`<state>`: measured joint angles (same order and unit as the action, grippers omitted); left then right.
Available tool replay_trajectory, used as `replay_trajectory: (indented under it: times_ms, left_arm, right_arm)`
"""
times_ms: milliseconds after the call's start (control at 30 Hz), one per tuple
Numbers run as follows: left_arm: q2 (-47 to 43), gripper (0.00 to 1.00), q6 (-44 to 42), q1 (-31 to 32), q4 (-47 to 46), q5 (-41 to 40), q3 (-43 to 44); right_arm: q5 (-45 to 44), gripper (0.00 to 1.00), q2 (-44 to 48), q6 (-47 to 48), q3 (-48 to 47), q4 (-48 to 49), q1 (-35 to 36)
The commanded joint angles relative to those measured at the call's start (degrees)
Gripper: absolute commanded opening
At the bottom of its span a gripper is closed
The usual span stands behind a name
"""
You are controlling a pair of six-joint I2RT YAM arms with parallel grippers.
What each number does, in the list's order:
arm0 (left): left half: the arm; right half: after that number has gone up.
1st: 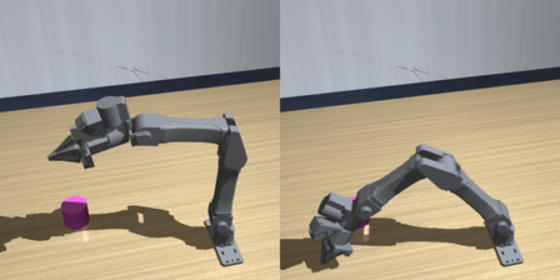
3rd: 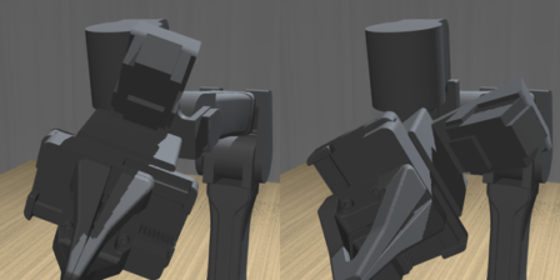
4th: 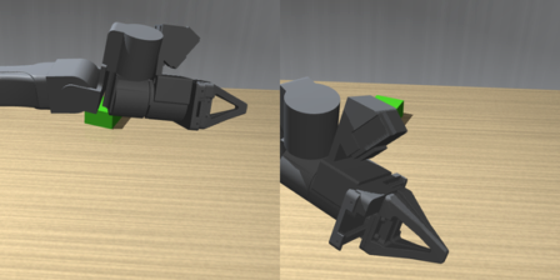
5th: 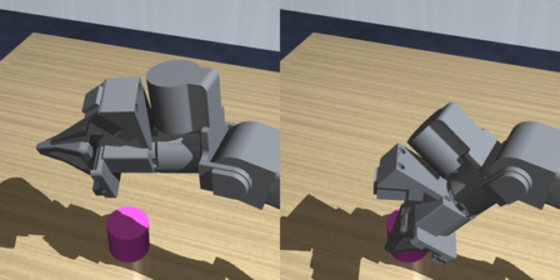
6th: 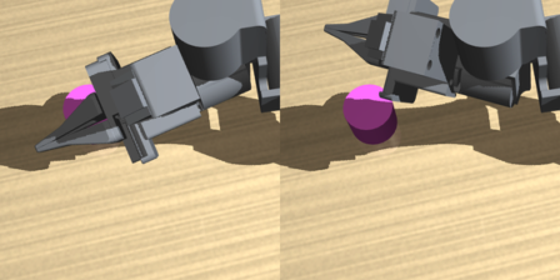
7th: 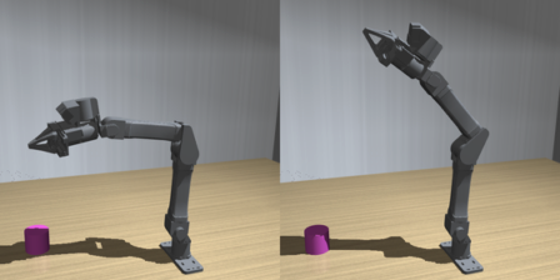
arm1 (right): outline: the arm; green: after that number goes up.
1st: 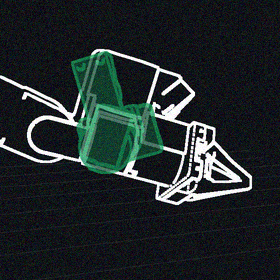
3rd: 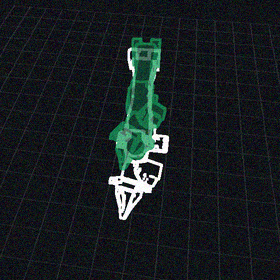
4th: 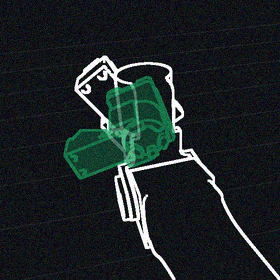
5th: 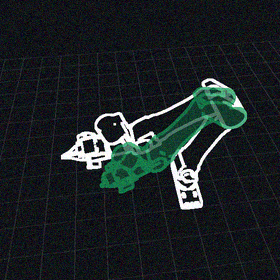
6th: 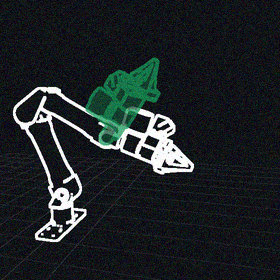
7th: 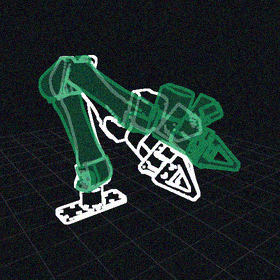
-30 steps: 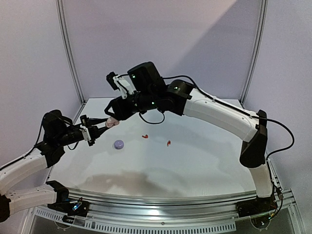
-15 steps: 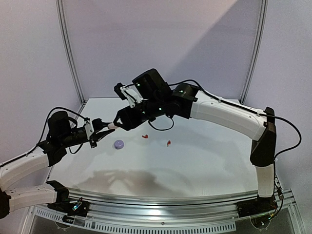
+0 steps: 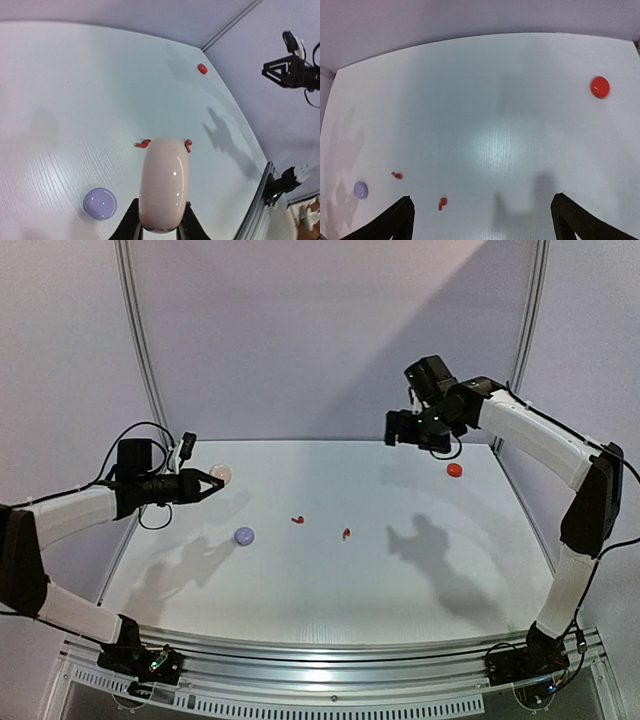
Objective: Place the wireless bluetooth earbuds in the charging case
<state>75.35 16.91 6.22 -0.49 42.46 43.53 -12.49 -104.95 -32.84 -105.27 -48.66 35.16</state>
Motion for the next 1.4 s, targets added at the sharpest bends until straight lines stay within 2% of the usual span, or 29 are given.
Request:
replay_trajectory:
  times_ms: [0,233,367,500,600,667,833,1000,1067,1133,1367]
  left_arm:
    - [9.9,0.0,17.29,-4.27,2.91,5.17,3.61]
    - [24.85,0.0,20.78,-5.7,6.69,5.32,14.23]
    - [39.78,0.0,22.87,-6.22,15.43,9.93,24.19]
    - [39.27,0.0,26.47,-6.22,10.9,7.76,20.12]
    - [41.88,0.01,26.86,-6.22,11.67,7.65,21.32]
    - [43.36,0.11,27.11,-6.22,12.38,6.94,22.13]
    - [44.34,0.48,27.59,-6.22,14.78,4.5,22.16]
    - [43.78,0.8,27.3,-6.22,19.34,0.72,21.58]
    - [43.53,0.96,26.83,-6.22,21.63,-1.0,21.92]
    - [42.89,0.99,26.1,-6.22,24.01,-2.94,21.99]
    - [40.34,0.99,24.45,-6.22,25.46,-5.68,20.36]
  right_arm:
    - [-2.63,0.99,-0.6,0.91,-0.06,-6.61,-7.94]
    - [-0.8,0.99,-9.62,5.98,-6.56,-4.61,-17.3]
    - [1.99,0.99,-16.34,6.56,-11.12,-4.65,-20.38]
    - [1.35,0.99,-21.59,6.64,-14.77,-4.31,-22.73]
    - [0.42,0.99,-24.78,6.62,-17.13,-3.25,-24.27]
    - [-0.3,0.99,-27.82,7.35,-19.09,-2.86,-24.77]
    - [-3.36,0.99,-34.42,11.99,-25.07,-3.04,-25.31]
    - [-2.17,0.99,-37.59,12.31,-25.73,-0.07,-27.7]
    - [-0.95,0.99,-38.31,11.89,-25.77,1.5,-28.63]
    - [0.65,0.99,-39.35,11.43,-25.96,3.35,-29.12]
    - [3.02,0.99,-44.65,10.09,-30.9,6.97,-29.26]
